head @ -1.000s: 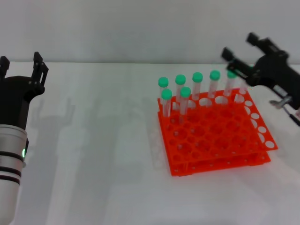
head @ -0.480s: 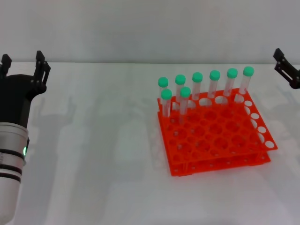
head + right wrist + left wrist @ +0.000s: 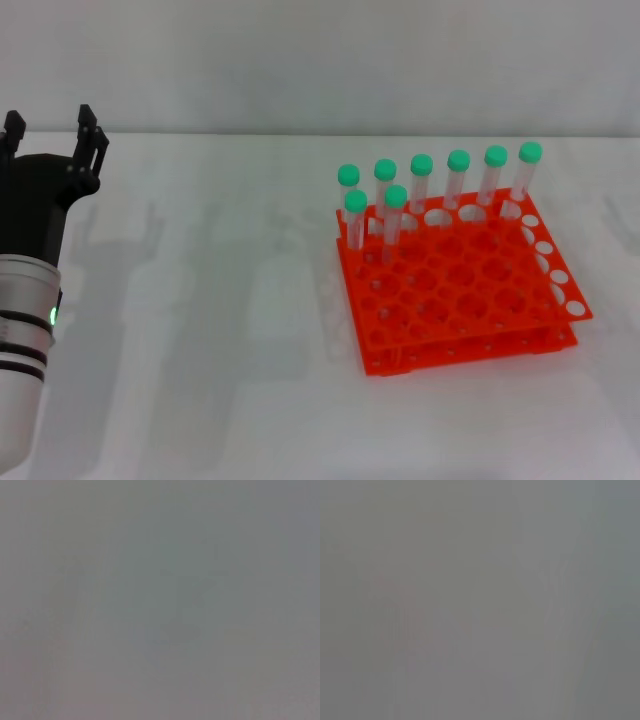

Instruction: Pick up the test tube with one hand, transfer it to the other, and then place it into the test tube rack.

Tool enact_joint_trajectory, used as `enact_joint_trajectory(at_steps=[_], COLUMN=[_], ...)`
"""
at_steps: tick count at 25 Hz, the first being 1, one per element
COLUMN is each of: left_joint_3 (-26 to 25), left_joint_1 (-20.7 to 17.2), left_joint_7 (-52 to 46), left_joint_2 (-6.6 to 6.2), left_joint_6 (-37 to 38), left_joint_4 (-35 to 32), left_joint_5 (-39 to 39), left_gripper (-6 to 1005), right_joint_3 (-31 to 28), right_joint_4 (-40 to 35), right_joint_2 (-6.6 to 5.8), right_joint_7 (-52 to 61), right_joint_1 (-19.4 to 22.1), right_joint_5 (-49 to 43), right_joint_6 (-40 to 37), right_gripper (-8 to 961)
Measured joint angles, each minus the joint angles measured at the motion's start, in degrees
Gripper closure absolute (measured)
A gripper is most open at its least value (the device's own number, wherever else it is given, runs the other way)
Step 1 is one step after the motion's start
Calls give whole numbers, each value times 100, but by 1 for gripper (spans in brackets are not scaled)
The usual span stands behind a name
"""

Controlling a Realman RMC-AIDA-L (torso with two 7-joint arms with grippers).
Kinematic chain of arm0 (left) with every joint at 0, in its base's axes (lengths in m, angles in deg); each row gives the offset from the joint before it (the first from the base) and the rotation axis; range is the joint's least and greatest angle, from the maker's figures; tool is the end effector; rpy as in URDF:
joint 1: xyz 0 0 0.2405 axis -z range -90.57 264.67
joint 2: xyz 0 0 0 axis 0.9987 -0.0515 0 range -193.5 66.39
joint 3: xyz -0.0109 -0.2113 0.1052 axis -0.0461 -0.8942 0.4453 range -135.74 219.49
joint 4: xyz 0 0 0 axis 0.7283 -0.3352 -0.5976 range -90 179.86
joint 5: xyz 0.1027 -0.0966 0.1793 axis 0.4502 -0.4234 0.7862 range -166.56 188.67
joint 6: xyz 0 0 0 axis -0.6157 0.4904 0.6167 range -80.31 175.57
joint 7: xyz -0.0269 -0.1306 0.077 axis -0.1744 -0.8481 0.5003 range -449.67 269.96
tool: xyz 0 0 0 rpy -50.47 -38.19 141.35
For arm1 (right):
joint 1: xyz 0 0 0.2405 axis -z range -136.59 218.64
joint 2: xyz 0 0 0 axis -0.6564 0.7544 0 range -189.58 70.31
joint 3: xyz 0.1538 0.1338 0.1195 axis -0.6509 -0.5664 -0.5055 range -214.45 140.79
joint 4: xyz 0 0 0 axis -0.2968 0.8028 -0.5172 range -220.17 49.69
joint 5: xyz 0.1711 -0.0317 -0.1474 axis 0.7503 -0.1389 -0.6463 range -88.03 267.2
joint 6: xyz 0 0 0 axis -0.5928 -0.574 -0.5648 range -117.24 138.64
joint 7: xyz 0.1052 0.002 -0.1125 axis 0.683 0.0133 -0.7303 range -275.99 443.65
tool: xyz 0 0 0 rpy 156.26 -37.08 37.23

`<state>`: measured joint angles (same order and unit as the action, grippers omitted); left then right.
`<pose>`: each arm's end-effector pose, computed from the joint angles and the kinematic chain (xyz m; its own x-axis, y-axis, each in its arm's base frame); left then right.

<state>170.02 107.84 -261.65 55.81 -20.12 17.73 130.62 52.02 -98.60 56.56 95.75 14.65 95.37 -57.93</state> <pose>-0.2826 0.3519 -0.0037 0.6618 -0.2034 0.7215 0.7419 0.0395 -0.6694 0.3024 0.3778 0.0454 0.7269 0.2383 -0.6441 -0.6275 -0.1506 -0.7639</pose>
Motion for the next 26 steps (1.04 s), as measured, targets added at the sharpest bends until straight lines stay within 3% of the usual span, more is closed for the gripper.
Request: enact_joint_trajectory(at_steps=[13, 26], left_joint_3=[0, 9], left_joint_1=[41, 140], left_joint_7=[-49, -73], left_joint_2=[14, 15], left_joint_6=[44, 399], left_joint_4=[69, 82], left_joint_5=[-244, -252], left_gripper=[216, 216], right_joint_3=[40, 44], right_joint_4=[25, 143], right_joint_2=[0, 0], right_joint_7=[-319, -401], right_joint_1=[96, 81], right_joint_5=[634, 646], right_joint_6=[-108, -168], right_gripper=[126, 126])
